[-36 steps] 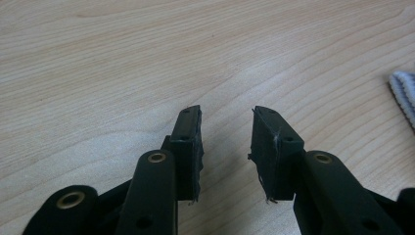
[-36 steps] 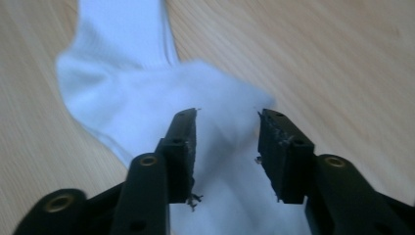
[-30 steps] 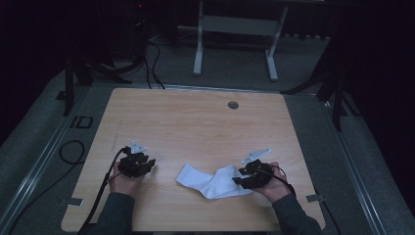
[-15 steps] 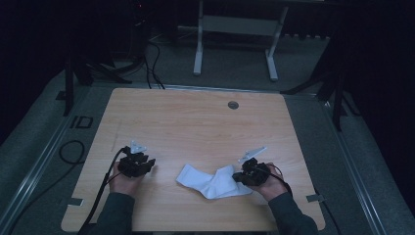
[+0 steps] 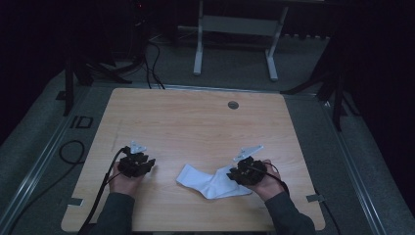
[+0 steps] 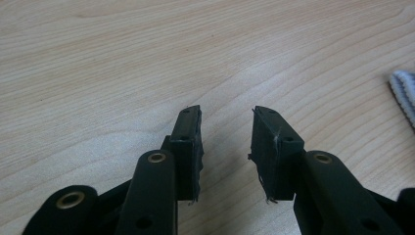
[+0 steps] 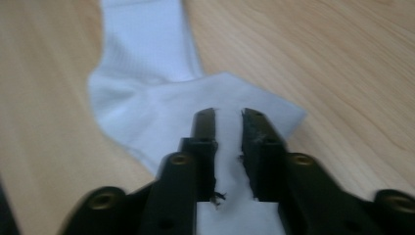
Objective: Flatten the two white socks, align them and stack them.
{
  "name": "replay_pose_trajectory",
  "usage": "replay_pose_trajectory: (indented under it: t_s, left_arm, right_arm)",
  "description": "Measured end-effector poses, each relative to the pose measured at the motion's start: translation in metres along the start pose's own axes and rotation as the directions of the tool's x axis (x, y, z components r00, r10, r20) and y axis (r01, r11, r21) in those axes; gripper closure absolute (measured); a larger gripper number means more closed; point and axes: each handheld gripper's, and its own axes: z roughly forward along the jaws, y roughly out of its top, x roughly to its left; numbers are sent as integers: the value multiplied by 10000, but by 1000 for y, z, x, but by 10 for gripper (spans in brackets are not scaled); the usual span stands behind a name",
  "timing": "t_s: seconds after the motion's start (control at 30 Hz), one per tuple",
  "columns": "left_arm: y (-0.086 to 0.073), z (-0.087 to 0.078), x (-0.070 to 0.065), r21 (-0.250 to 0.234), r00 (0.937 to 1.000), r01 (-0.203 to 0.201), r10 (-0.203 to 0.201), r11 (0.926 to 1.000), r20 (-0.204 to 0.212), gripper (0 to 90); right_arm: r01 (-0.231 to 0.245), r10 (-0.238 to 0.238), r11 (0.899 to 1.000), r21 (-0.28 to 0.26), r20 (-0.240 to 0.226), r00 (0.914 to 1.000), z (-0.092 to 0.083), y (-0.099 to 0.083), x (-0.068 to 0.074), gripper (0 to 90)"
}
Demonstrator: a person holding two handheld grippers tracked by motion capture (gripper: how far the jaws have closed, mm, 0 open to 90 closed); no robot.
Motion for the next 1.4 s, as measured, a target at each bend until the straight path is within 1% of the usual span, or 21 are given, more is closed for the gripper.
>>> replay_pose_trajectory:
  t_s: [0.07, 0.13, 0.23, 0.33, 0.4, 0.43, 0.47, 0.53, 0.6, 0.77, 0.87, 1.0, 1.07, 1.13, 1.2, 1.23, 1.27, 1.3, 1.33, 1.37, 1.4]
  left_arm:
    - [0, 0, 0, -7, 10000, 7, -7, 10000, -14, 643]
    - [0, 0, 0, -6, 10000, 37, -37, 10000, -2, 643]
    - [0, 1, 0, 6, 10000, -4, 4, 10000, -1, 643]
    - [0, 1, 0, 20, 10000, -7, 7, 10000, -16, 643]
    - [0, 0, 0, 46, 10000, -33, 33, 10000, -23, 643]
    - [0, 0, 0, 39, 10000, -28, 28, 10000, -20, 643]
    - [0, 0, 0, 24, 10000, -16, 16, 10000, -17, 643]
    - [0, 1, 0, -1, 10000, 15, -15, 10000, -15, 643]
    - [0, 1, 0, 7, 10000, -12, 12, 10000, -10, 642]
    - [0, 0, 0, 20, 10000, -16, 16, 10000, -23, 640]
    - [0, 1, 0, 2, 10000, -6, 6, 10000, -24, 640]
    - [0, 0, 0, 10, 10000, -10, 10, 10000, -9, 639]
    - [0, 0, 0, -31, 10000, -15, 15, 10000, -44, 639]
    - [0, 0, 1, -11, 10000, -3, 3, 10000, -62, 639]
    - [0, 0, 1, 10, 10000, -31, 31, 10000, -61, 639]
    - [0, 0, 0, 0, 10000, -32, 32, 10000, -54, 639]
    - [0, 0, 0, -3, 10000, -18, 18, 10000, -47, 639]
    - [0, 0, 0, -3, 10000, -8, 8, 10000, -52, 639]
    - [0, 0, 0, 2, 10000, -9, 9, 10000, -51, 639]
    - [0, 0, 0, 25, 10000, -15, 15, 10000, -41, 639]
    - [0, 0, 0, 42, 10000, -45, 45, 10000, -39, 639]
  right_arm:
    - [-284, 284, 9996, 49, 144, 9995, 2, -3, -6, 709]
    - [-633, 631, 9979, 164, 83, 9980, 5, -7, -12, 588]
    - [-978, 974, 9946, 357, 119, 9952, 13, -12, -16, 478]
    - [-1293, 1299, 9897, 621, -49, 9915, 23, -15, -22, 461]
    - [-1550, 1570, 9846, 807, -197, 9874, 28, -15, -25, 519]
    - [-1528, 1568, 9851, 795, -465, 9865, 29, -16, -26, 674]
    - [-1367, 1409, 9880, 719, -571, 9884, 28, -15, -25, 750]
    - [-1157, 1197, 9911, 653, -597, 9910, 24, -13, -21, 828]
    - [-906, 934, 9946, 504, -557, 9941, 18, -9, -14, 856]
    - [-68, 71, 10000, 68, -588, 9982, 6, 7, 8, 838]
    - [298, -299, 9996, -27, -768, 9966, 6, 15, 23, 810]
    - [653, -624, 9976, 221, -1146, 9914, 24, 20, 41, 758]
    - [821, -742, 9954, 497, -1443, 9867, 38, 21, 48, 654]
    - [1131, -1015, 9917, 615, -1670, 9807, 45, 23, 51, 566]
    - [1076, -1019, 9940, 203, -1884, 9768, 41, 25, 50, 528]
    - [865, -892, 9960, -224, -1963, 9765, 34, 26, 45, 517]
    - [599, -760, 9946, -844, -2027, 9763, 23, 27, 37, 518]
    - [413, -627, 9932, -1090, -2003, 9777, 18, 27, 32, 525]
    - [182, -405, 9917, -1275, -1746, 9838, 12, 26, 26, 558]
    - [12, -191, 9908, -1353, -1309, 9912, 8, 24, 20, 588]
    - [-74, -51, 9925, -1222, -1012, 9948, 7, 22, 14, 600]
